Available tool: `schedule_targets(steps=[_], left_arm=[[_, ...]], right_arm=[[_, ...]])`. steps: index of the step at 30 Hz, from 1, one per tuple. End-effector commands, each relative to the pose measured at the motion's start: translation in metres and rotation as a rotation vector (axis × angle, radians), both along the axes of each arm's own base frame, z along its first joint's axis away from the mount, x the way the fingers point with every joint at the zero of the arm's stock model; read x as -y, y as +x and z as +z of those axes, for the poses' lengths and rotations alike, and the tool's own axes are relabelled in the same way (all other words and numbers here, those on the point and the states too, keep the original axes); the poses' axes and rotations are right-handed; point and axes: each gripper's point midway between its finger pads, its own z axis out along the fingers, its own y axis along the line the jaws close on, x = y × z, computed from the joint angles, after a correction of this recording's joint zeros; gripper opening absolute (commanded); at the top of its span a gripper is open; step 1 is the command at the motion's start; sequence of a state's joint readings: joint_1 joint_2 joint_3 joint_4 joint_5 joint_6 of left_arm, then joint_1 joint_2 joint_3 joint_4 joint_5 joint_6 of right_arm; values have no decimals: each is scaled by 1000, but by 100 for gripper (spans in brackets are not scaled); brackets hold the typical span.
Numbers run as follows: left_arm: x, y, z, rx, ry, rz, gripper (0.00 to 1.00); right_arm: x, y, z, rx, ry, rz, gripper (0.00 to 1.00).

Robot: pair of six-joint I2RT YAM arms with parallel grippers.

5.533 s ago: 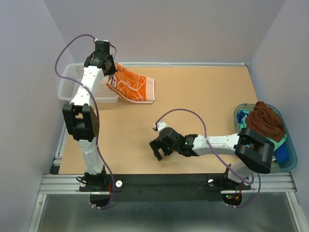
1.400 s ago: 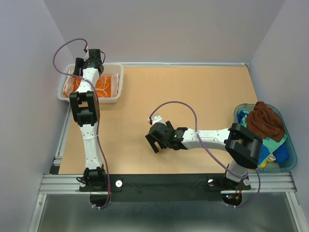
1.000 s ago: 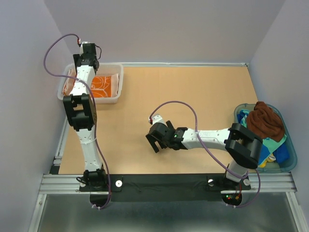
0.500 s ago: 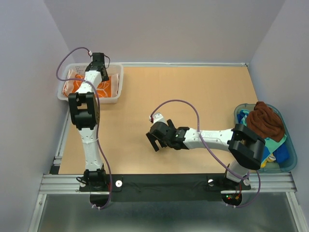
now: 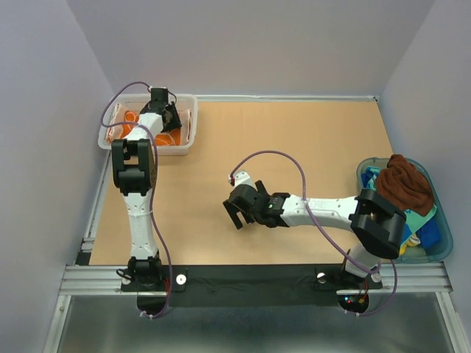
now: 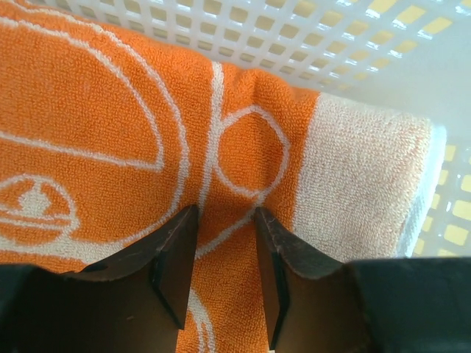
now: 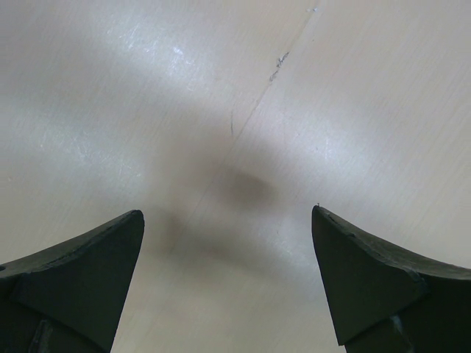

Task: Fold and stack the towels
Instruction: Neatly place the folded towel into the bin

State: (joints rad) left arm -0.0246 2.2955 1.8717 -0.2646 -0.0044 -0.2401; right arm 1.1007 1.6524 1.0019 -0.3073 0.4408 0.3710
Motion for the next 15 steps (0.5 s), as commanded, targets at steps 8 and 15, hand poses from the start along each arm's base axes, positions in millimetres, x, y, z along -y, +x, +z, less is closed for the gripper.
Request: schedule_targets(steps=[8, 15], left_arm=[[-10, -14, 139, 236, 44, 56, 69], [-17, -89, 214, 339, 80, 55, 78]], right_arm=[[21, 37, 56, 146, 78, -131, 100], [105, 100, 122, 292, 98, -369, 100]])
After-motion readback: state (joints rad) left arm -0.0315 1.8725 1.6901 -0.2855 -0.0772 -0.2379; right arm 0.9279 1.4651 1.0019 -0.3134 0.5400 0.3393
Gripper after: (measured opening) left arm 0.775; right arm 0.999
